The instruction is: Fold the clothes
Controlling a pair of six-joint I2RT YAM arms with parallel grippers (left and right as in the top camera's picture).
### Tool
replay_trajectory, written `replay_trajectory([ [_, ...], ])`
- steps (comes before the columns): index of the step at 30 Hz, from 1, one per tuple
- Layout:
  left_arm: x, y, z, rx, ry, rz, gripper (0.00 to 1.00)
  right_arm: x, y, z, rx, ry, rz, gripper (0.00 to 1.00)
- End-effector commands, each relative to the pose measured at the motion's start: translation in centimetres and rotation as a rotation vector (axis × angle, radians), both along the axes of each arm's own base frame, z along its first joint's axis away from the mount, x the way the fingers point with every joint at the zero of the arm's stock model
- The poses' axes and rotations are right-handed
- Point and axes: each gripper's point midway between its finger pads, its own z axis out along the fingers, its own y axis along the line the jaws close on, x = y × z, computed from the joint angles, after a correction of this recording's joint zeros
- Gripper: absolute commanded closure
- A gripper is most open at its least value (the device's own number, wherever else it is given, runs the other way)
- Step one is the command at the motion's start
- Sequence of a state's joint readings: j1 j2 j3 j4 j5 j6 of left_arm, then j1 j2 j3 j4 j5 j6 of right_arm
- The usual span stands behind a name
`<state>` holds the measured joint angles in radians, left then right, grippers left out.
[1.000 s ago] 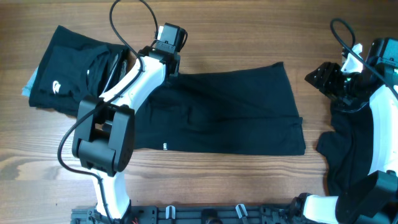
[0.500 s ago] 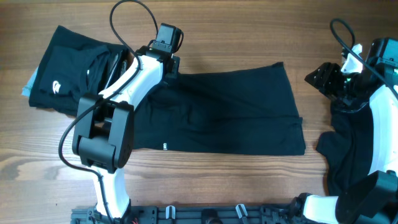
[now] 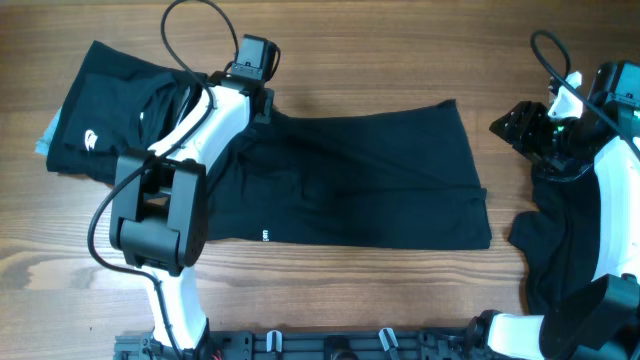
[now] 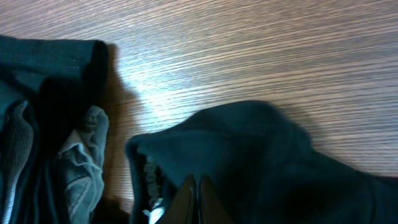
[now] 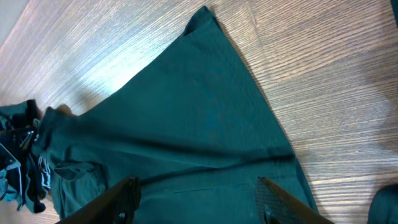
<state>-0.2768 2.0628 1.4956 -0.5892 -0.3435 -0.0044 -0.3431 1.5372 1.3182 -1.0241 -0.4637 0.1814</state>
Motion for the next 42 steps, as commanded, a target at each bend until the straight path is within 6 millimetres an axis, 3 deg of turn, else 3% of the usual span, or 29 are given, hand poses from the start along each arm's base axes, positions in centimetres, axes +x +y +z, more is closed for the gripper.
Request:
replay_trajectory([
  [1, -0.1, -0.1, 0.4, 0.021, -0.003, -0.022, 0.96, 0.3, 0.0, 0.0, 0.004, 0.001, 0.0, 0.36],
  [5, 1.2, 0.0, 2.5, 0.007, -0.085, -0.016, 0.96, 0.3, 0.1, 0.0, 0.004, 0.002, -0.001, 0.36],
  [8, 2.1, 1.6, 4.4, 0.035, -0.153, 0.031, 0.96, 0.3, 0.1, 0.0, 0.004, 0.002, 0.0, 0.36],
  [9, 1.9, 1.4, 4.4, 0.018, -0.141, 0.021, 0.96, 0.3, 0.1, 0.0, 0.004, 0.002, 0.0, 0.36],
  [12, 0.1, -0.5, 4.0, -0.042, -0.06, -0.06, 0.94, 0.3, 0.1, 0.0, 0.004, 0.002, 0.0, 0.36],
  [16, -2.8, -4.1, 2.9, -0.075, 0.05, -0.152, 0.83, 0.4, 0.0, 0.0, 0.002, -0.003, 0.0, 0.36],
  [19, -3.3, -5.1, 1.8, -0.059, 0.075, -0.173, 0.79, 0.4, 0.0, 0.0, 0.002, -0.002, 0.0, 0.36],
  [25, -1.7, -3.7, -0.3, 0.004, 0.049, -0.123, 0.77, 0.3, 0.0, 0.0, 0.003, 0.001, 0.0, 0.35],
  [28, -0.4, -3.0, 0.2, 0.045, -0.01, -0.096, 0.76, 0.3, 0.0, 0.0, 0.003, 0.001, 0.0, 0.35],
  [31, -0.2, -2.6, 0.1, 0.044, -0.015, -0.085, 0.76, 0.3, 0.0, 0.0, 0.003, 0.001, 0.0, 0.35],
  [36, -0.4, -1.1, -1.9, 0.059, 0.035, -0.06, 0.78, 0.3, 0.0, 0.0, 0.003, 0.001, 0.0, 0.35],
  [39, -0.5, -0.2, -2.2, 0.099, 0.041, -0.042, 0.8, 0.3, 0.0, 0.0, 0.003, 0.0, 0.0, 0.35],
  [42, 0.0, 0.1, -1.7, 0.124, 0.017, -0.035, 0.89, 0.4, 0.0, 0.0, 0.002, -0.003, 0.0, 0.35],
])
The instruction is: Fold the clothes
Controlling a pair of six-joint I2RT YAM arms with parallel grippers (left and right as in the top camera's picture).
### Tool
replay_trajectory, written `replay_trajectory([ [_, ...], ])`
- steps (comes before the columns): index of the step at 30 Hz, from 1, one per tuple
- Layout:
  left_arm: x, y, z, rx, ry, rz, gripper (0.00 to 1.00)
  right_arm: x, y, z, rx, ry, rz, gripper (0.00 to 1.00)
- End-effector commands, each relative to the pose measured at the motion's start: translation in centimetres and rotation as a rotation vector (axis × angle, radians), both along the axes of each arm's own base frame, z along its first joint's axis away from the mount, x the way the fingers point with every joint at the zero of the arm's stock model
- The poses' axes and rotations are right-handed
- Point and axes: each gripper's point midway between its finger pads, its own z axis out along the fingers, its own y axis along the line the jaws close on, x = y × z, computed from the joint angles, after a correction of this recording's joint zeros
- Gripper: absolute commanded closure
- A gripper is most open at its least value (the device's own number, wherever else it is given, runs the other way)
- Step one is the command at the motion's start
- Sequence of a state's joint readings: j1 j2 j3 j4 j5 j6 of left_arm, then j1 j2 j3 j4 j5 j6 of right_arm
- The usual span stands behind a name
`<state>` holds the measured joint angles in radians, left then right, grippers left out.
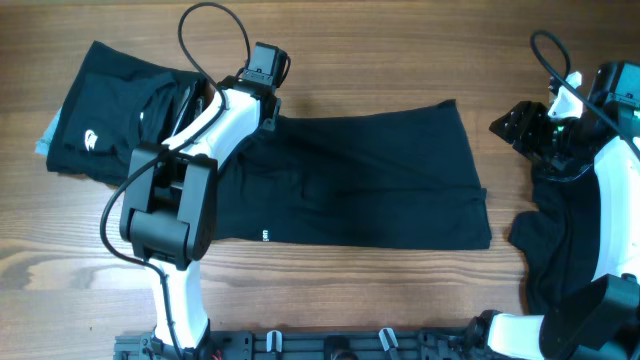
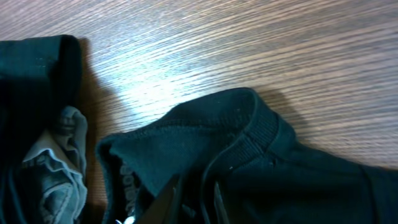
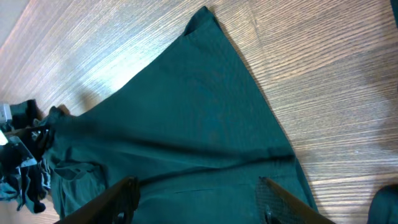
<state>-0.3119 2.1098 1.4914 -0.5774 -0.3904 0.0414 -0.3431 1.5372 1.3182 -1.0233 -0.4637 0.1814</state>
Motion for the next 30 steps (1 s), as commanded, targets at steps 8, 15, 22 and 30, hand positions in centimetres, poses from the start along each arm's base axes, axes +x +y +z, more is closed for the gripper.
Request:
replay_trajectory([
  [8, 1.9, -4.2, 4.0, -0.213, -0.051, -0.122, 0.96, 0.4, 0.0, 0.0, 0.0, -0.006, 0.0, 0.35],
  [15, -1.7, -8.6, 4.6, -0.642, 0.135, -0.152, 0.96, 0.5, 0.0, 0.0, -0.001, -0.009, 0.0, 0.35],
  [22, -1.8, -8.0, 8.0, -1.045, 0.209, -0.016, 0.96, 0.5, 0.0, 0.0, -0.001, -0.008, 0.0, 0.35],
  [30, 1.1, -3.3, 9.3, -1.199, 0.147, 0.259, 0.86, 0.5, 0.0, 0.0, 0.0, -0.008, 0.0, 0.35],
])
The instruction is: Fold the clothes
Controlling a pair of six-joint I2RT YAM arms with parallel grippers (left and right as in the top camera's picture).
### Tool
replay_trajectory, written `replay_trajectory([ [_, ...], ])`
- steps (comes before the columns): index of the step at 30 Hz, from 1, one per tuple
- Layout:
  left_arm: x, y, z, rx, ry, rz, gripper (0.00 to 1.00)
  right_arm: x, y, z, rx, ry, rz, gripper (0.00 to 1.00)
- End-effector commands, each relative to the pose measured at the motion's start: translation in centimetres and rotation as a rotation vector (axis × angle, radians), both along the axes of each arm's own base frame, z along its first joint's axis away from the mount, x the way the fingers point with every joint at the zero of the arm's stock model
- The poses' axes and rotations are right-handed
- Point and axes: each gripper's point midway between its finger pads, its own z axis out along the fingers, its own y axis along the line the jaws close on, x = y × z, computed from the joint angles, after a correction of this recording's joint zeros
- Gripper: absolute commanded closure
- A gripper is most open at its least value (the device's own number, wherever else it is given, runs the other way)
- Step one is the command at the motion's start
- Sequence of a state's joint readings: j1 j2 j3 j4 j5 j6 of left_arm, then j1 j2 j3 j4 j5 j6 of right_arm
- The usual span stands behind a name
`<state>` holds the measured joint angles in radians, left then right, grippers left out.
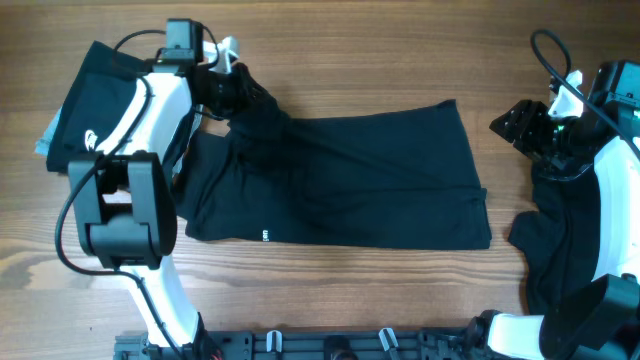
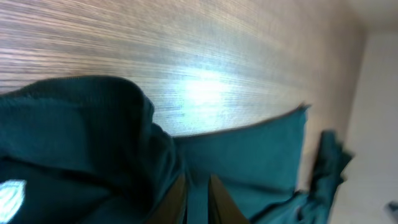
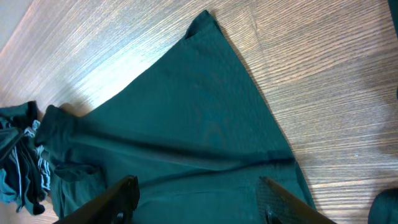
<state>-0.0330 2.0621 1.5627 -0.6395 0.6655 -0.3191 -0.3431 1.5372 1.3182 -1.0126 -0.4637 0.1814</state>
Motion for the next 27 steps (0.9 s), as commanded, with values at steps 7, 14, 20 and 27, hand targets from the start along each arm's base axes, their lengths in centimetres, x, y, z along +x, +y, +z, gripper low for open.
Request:
replay_trajectory([
  [7, 2.3, 2.3, 4.1, -0.031, -0.164, 0.018, 0.87, 0.1, 0.1, -0.1, 0.006, 0.01, 0.001, 0.35],
  [14, -3.5, 5.5, 2.8, 0.547, -0.098, -0.129, 0.87, 0.2, 0.1, -0.1, 0.004, 0.003, 0.0, 0.35],
  [20, -6.4, 3.8, 0.6, 0.859, -0.053, -0.218, 0.76, 0.3, 0.0, 0.0, 0.002, 0.001, 0.001, 0.34],
  [27, -3.9, 5.3, -1.3, 1.008, -0.149, -0.033, 0.57, 0.3, 0.0, 0.0, 0.002, 0.0, 0.0, 0.34],
])
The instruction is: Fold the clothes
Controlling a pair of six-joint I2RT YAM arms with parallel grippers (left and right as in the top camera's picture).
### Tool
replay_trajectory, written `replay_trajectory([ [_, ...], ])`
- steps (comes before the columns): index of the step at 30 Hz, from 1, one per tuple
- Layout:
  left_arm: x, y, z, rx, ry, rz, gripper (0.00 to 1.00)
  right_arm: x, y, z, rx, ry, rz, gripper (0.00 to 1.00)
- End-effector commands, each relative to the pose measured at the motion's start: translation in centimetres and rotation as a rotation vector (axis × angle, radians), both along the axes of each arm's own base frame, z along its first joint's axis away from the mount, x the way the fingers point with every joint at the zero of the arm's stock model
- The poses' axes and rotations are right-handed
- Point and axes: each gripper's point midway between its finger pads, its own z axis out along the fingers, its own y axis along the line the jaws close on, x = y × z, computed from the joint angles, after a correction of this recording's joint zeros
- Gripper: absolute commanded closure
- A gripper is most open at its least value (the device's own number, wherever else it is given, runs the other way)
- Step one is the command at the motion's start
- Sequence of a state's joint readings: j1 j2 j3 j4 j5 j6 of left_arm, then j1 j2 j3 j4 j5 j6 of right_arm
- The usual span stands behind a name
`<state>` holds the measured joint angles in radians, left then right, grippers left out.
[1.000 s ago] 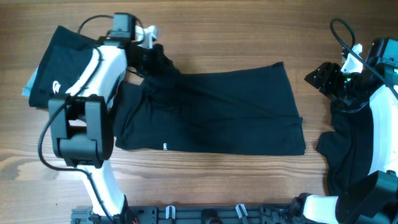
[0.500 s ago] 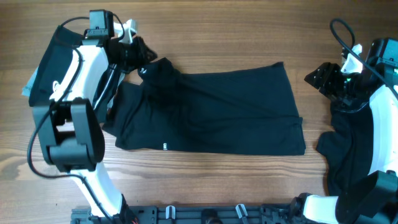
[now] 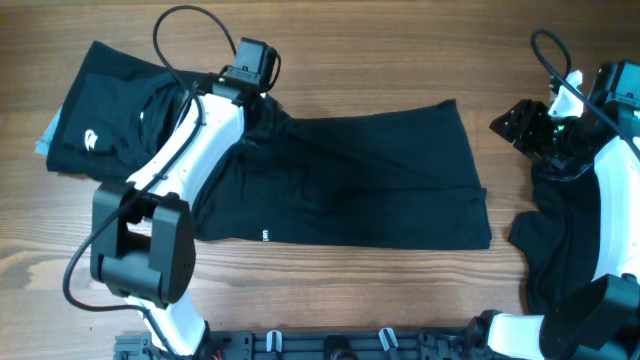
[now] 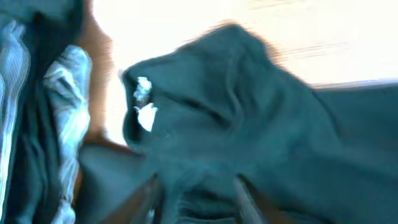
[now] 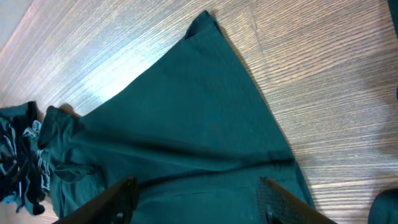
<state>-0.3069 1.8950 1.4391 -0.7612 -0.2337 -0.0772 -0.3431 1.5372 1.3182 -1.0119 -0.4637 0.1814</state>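
A black garment (image 3: 350,180) lies spread across the middle of the table, a small white mark at its near edge. My left gripper (image 3: 249,97) is over its bunched far left corner. In the blurred left wrist view the left gripper (image 4: 196,190) is open, fingers apart just above the cloth, beside a white label (image 4: 143,114). My right gripper (image 3: 512,125) hangs off the garment's far right corner. In its own view the right gripper (image 5: 198,190) stands wide open above the garment (image 5: 205,130), holding nothing.
A pile of folded dark clothes (image 3: 105,110) sits at the far left, close to my left gripper. Another dark garment (image 3: 560,250) lies crumpled at the right edge under my right arm. Bare wood (image 3: 380,50) runs along the far side.
My left gripper, then shut on the garment's far left corner and swung out to the left, now stands open over that corner, which lies bunched on the table. The right arm has not moved.
My left gripper was shut at the garment's far left corner, still shut on its hem a moment later. Then the arm was turned leftwards with the cloth pulled up. Now the corner is released. My right gripper stayed open and still.
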Motion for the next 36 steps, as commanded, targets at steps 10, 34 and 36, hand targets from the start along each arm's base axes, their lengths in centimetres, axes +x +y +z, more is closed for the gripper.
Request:
replay_trajectory([
  [10, 1.3, 2.5, -4.0, 0.093, -0.051, 0.091, 0.53, 0.3, 0.0, 0.0, 0.002, -0.001, 0.0, 0.34],
  [34, 1.0, 2.6, -4.2, 0.149, -0.08, 0.021, 0.53, 0.4, -0.1, 0.0, -0.002, -0.003, -0.002, 0.34],
  [36, 1.9, 3.3, -4.7, 0.142, -0.099, 0.044, 0.53, 0.3, 0.0, 0.0, -0.001, 0.0, -0.002, 0.34],
])
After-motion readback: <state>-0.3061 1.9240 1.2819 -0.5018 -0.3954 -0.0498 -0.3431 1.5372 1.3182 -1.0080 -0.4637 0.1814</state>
